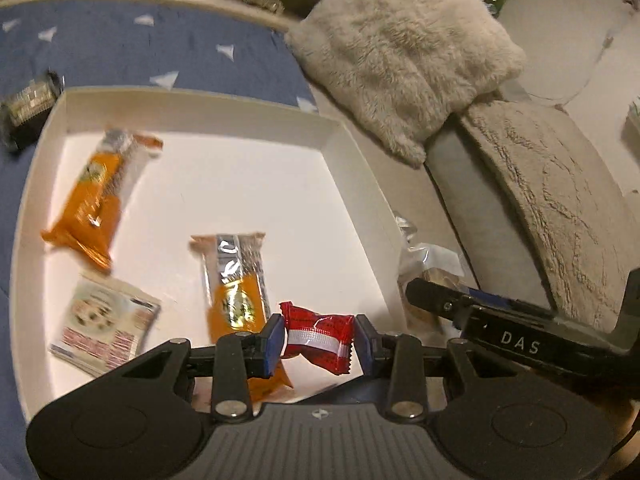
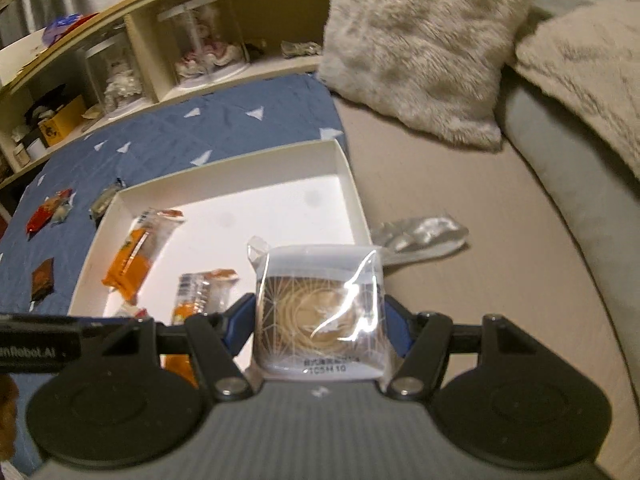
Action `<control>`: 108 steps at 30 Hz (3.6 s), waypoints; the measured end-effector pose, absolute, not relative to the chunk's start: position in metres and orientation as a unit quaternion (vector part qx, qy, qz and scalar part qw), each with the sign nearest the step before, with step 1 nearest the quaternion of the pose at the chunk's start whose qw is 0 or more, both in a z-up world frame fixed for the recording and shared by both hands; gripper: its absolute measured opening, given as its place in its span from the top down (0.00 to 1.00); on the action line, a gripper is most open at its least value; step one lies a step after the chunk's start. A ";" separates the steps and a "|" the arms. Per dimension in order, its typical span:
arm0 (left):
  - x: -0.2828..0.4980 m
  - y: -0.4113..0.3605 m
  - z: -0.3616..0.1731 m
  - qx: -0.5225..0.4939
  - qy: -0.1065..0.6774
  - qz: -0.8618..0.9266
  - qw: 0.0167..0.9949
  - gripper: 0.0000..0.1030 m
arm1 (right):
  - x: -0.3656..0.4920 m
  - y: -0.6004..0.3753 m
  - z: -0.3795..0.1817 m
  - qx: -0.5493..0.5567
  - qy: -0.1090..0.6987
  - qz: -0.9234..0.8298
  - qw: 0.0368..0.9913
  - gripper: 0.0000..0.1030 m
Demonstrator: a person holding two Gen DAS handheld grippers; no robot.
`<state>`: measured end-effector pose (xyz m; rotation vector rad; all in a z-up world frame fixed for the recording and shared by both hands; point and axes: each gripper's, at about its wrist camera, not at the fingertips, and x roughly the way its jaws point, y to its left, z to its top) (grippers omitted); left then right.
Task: Organize snacks
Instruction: 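Lower the red candy and cookie packet into the tray, opening both tools, then withdraw both open tools from the tray toward the remaining snacks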
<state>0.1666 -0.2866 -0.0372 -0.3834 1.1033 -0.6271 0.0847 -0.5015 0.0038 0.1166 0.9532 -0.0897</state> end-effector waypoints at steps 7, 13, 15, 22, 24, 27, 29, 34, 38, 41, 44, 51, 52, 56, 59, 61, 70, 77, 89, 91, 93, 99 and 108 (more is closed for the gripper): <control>0.172 -0.296 -0.055 -0.206 0.529 -0.292 0.769 0.62 | 0.092 -0.514 -0.019 0.081 0.465 -0.035 0.881 0.30; 0.176 -0.301 -0.063 -0.209 0.534 -0.290 0.767 0.62 | 0.104 -0.509 -0.026 0.088 0.470 -0.016 0.878 0.30; 0.178 -0.302 -0.063 -0.211 0.533 -0.291 0.766 0.62 | 0.107 -0.509 -0.028 0.086 0.472 -0.016 0.877 0.29; 0.185 -0.306 -0.062 -0.207 0.532 -0.294 0.767 0.57 | 0.103 -0.517 -0.021 0.110 0.464 -0.038 0.878 0.23; 0.186 -0.307 -0.061 -0.203 0.533 -0.295 0.767 0.54 | 0.100 -0.517 -0.019 0.112 0.466 -0.038 0.877 0.23; 0.185 -0.306 -0.060 -0.196 0.533 -0.298 0.768 0.52 | 0.097 -0.517 -0.016 0.108 0.470 -0.041 0.875 0.23; 0.183 -0.305 -0.059 -0.185 0.533 -0.297 0.771 0.51 | 0.095 -0.516 -0.016 0.107 0.473 -0.039 0.873 0.23; 0.178 -0.300 -0.054 -0.159 0.531 -0.301 0.776 0.51 | 0.091 -0.510 -0.018 0.094 0.483 -0.033 0.870 0.23; 0.176 -0.294 -0.049 -0.148 0.526 -0.300 0.782 0.51 | 0.087 -0.509 -0.019 0.091 0.488 -0.032 0.868 0.23; 0.174 -0.289 -0.047 -0.143 0.527 -0.297 0.784 0.50 | 0.084 -0.508 -0.019 0.090 0.489 -0.033 0.867 0.23; 0.173 -0.284 -0.045 -0.138 0.529 -0.295 0.784 0.49 | 0.080 -0.508 -0.017 0.089 0.488 -0.034 0.868 0.23; 0.168 -0.276 -0.039 -0.117 0.526 -0.298 0.788 0.23 | 0.074 -0.508 -0.012 0.082 0.479 -0.034 0.874 0.17; 0.167 -0.275 -0.038 -0.114 0.526 -0.299 0.788 0.19 | 0.073 -0.508 -0.011 0.081 0.478 -0.035 0.874 0.16; 0.164 -0.271 -0.036 -0.101 0.527 -0.298 0.789 0.06 | 0.068 -0.505 -0.006 0.069 0.478 -0.039 0.875 0.11; 0.162 -0.267 -0.034 -0.094 0.526 -0.294 0.792 0.00 | 0.067 -0.505 -0.003 0.058 0.481 -0.045 0.873 0.03; 0.161 -0.263 -0.034 -0.091 0.526 -0.291 0.794 0.00 | 0.065 -0.506 -0.001 0.056 0.479 -0.053 0.874 0.01; 0.167 -0.239 -0.031 -0.094 0.521 -0.275 0.803 0.00 | 0.065 -0.498 0.006 0.030 0.473 -0.057 0.879 0.00; 0.175 -0.207 -0.029 -0.092 0.517 -0.257 0.812 0.00 | 0.074 -0.488 0.012 0.017 0.468 -0.048 0.882 0.00; 0.189 -0.135 -0.021 -0.094 0.504 -0.205 0.834 0.00 | 0.106 -0.443 0.020 -0.010 0.459 -0.025 0.888 0.00; 0.192 -0.122 -0.021 -0.099 0.502 -0.196 0.836 0.00 | 0.112 -0.433 0.022 -0.006 0.455 -0.015 0.890 0.00; 0.193 -0.108 -0.020 -0.100 0.501 -0.187 0.839 0.00 | 0.118 -0.421 0.022 -0.004 0.452 -0.007 0.892 0.00; 0.195 -0.069 -0.017 -0.097 0.497 -0.161 0.847 0.00 | 0.134 -0.387 0.022 0.002 0.442 0.019 0.897 0.00; 0.201 -0.009 -0.021 -0.118 0.493 -0.116 0.854 0.00 | 0.157 -0.325 0.017 0.000 0.429 0.067 0.901 0.00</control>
